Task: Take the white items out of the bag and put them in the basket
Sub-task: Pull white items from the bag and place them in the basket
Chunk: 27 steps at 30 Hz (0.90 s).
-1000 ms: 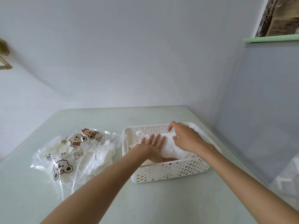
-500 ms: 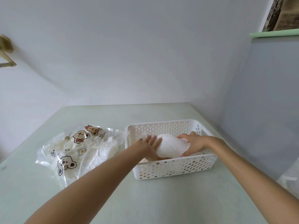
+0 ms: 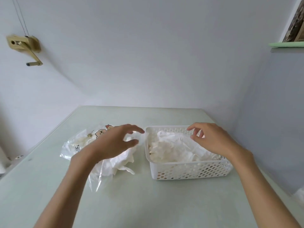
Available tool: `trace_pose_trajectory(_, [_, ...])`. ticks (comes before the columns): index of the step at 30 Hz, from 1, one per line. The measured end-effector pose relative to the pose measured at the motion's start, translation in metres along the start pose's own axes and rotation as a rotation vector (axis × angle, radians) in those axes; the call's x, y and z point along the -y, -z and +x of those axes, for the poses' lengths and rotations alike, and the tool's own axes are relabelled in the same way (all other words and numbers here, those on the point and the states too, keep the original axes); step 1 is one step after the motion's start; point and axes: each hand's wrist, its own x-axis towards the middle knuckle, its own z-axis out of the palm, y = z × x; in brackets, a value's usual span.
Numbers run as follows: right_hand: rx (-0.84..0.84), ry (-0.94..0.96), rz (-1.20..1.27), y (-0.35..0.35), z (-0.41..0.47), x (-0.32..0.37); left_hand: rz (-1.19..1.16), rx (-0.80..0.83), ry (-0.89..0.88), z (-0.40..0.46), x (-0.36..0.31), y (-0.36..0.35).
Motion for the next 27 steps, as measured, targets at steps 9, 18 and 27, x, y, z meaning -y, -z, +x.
trace_pose_trajectory(9, [-0.07, 0.407, 0.093, -0.069, -0.009, 0.133, 0.178, 0.232, 0.328, -0.019, 0.056, 0.016])
trace_pose_trajectory(18, [0.0, 0.557, -0.206, -0.087, 0.017, 0.161, -0.068, 0.115, 0.176, -0.019, 0.072, 0.021])
trace_pose_trajectory(27, [-0.051, 0.351, 0.372, -0.068, 0.032, 0.136, -0.119, 0.144, 0.204, -0.015, 0.078, 0.013])
